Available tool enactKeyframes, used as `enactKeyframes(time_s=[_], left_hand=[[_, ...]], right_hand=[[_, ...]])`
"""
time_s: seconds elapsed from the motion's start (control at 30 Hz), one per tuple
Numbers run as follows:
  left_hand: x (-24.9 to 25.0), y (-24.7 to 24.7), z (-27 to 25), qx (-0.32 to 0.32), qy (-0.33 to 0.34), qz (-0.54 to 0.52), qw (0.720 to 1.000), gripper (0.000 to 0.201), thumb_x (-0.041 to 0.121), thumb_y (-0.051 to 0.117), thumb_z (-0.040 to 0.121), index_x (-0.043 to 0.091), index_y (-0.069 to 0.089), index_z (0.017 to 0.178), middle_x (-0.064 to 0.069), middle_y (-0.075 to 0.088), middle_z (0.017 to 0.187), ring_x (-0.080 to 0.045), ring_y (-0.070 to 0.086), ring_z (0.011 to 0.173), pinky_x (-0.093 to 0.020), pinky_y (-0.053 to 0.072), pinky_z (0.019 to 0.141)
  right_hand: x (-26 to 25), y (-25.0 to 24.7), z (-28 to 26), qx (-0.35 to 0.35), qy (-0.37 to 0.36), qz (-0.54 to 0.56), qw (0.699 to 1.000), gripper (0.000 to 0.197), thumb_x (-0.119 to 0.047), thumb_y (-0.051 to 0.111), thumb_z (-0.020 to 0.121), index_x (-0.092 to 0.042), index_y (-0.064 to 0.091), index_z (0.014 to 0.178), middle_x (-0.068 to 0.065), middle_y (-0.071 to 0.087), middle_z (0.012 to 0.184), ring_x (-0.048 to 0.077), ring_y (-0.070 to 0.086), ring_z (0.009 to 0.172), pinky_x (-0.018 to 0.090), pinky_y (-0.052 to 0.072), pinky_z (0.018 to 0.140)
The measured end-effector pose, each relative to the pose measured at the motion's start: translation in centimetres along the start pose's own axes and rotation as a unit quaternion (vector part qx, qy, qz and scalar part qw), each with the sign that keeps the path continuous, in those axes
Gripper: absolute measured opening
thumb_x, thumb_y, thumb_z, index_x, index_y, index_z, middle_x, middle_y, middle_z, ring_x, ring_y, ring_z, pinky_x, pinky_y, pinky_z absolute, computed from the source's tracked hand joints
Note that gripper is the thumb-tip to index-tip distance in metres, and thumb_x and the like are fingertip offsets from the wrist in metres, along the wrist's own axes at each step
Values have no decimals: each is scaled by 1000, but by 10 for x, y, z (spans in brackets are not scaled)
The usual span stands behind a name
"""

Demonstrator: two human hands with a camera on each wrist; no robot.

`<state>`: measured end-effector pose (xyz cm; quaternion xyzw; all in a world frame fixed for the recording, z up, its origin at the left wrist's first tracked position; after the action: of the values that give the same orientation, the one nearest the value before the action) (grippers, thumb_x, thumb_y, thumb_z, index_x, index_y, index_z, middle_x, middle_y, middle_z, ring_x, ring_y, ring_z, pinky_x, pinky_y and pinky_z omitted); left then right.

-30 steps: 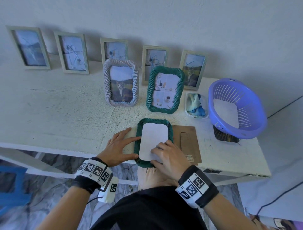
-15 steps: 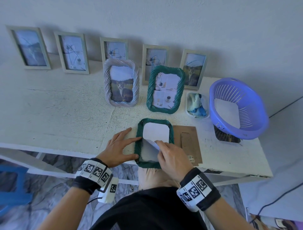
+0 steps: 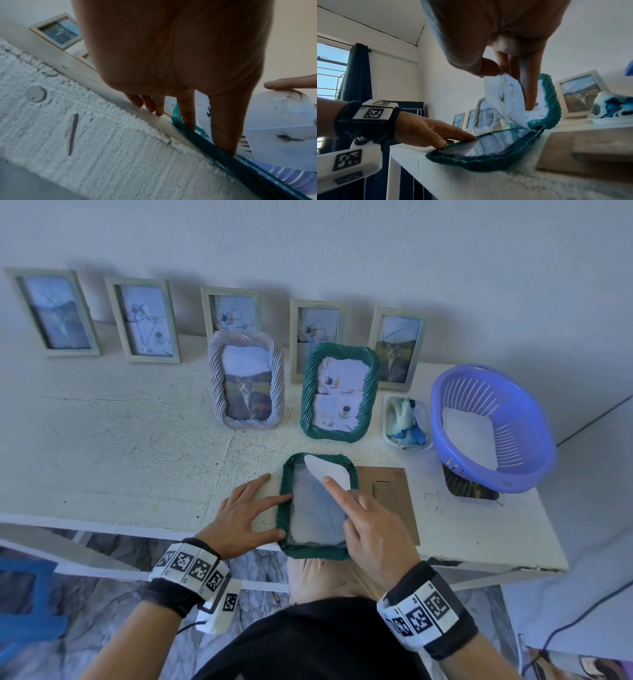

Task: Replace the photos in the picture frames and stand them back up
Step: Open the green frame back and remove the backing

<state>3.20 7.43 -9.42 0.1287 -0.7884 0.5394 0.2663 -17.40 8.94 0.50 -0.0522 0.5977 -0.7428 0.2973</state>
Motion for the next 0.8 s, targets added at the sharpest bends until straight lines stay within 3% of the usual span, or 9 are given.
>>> enactKeyframes(time_s=[0.07,0.13,0.2,0.27,0.33,0.4,0.5,0.63,0.8], left_hand=[[1,0,0,-3,1,0,1000,73,83,41,66,62,32,135,12,5,161,-13,2,146,-50,15,115],[1,0,0,-7,0,-4,1000,72,82,41,66,62,32,135,13,4,161,-12,1,146,-51,15,115],[1,0,-1,-8,0,-7,1000,72,82,42,67,62,32,135,14,4,160,-11,1,145,-51,15,115],[1,0,-1,-9,-2,-9,1000,72,82,42,67,62,33,135,15,5,160,-9,1,145,-51,15,115],[2,-2,-1,-9,-7,-13,1000,73,82,43,66,61,34,136,14,7,160,-11,4,146,-50,16,115],[3,-6,1,-2,-18,-33,999,75,82,43,65,58,36,136,10,13,160,-15,10,146,-47,18,116],[9,-21,9,27,-28,-50,998,78,79,42,66,48,41,138,1,23,159,-21,22,144,-41,21,115],[43,-42,34,61,16,-25,998,71,68,47,75,37,48,139,-1,33,154,-22,31,140,-37,25,112],[125,-44,80,56,141,10,988,64,63,42,81,30,55,134,0,46,145,-18,43,133,-24,27,106]], right_hand=[[5,-9,-2,37,3,5,999,58,-16,34,87,-23,44,143,1,58,83,4,25,59,13,26,52],[15,-17,-5,50,25,41,998,60,-16,33,87,-25,39,146,2,56,81,7,33,52,17,33,50],[27,-25,-8,61,47,73,994,58,-16,32,88,-25,39,145,5,62,91,15,48,53,22,42,51],[43,-36,-12,94,70,101,988,52,-15,31,88,-15,54,134,7,66,99,16,57,62,17,43,59],[63,-44,-20,136,109,126,977,46,-13,33,86,-8,63,121,6,65,85,13,51,61,14,38,59],[82,-47,-31,153,157,142,965,42,-11,37,87,-8,66,117,3,61,71,16,46,51,24,44,50],[105,-47,-49,142,211,163,953,38,-13,45,87,-10,66,118,3,66,74,24,60,56,36,55,53],[130,-46,-73,109,252,158,949,31,-17,53,95,-9,63,124,5,72,103,14,65,85,23,48,73],[154,-37,-101,6,304,194,933,37,-18,52,97,-13,55,134,-7,61,118,9,59,97,28,48,80]])
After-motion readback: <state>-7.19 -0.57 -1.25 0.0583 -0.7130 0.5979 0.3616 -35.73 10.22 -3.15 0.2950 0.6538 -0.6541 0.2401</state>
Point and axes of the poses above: each hand's wrist, its own z-axis towards the middle knuckle, its own y-axis out of the palm, x = y × z, the point moved 8 cm from there along z, towards the middle knuckle
